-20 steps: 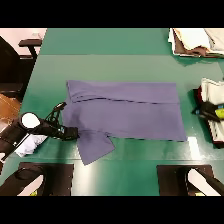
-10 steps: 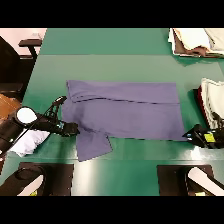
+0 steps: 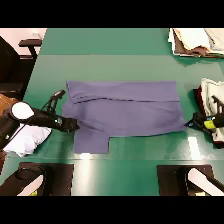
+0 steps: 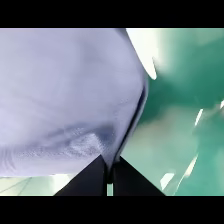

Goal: Fold the shirts.

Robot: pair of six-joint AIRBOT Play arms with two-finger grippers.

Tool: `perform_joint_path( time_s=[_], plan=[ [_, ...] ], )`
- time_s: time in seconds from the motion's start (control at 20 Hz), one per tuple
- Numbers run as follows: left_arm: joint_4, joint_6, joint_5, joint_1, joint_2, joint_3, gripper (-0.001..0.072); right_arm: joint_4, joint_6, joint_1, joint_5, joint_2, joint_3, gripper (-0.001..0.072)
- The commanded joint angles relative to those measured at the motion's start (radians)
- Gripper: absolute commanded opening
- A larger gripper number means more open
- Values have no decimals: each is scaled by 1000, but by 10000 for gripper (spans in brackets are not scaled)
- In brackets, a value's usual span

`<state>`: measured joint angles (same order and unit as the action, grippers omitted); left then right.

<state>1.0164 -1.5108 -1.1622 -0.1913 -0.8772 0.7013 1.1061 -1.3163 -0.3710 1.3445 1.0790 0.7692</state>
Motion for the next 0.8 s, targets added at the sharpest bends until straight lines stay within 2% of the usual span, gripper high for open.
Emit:
perform_joint_path(
  time_s=[0.0, 0.25, 0.45, 0.7, 0.75],
  plan=[
    [88, 0, 14, 1, -46, 145, 23, -4, -9, 69, 9, -8, 166, 16],
    [247, 9, 90, 12, -308, 450, 23, -4, -48, 177, 9, 208, 457, 15],
    [241, 11, 183, 86, -519, 619, 24, -8, -67, 212, 8, 423, 680, 15],
    [229, 27, 333, 110, -654, 660, 27, -16, -71, 262, -2, 650, 873, 19],
    [229, 26, 351, 110, -663, 660, 182, -19, -71, 269, -3, 688, 907, 88]
  ],
)
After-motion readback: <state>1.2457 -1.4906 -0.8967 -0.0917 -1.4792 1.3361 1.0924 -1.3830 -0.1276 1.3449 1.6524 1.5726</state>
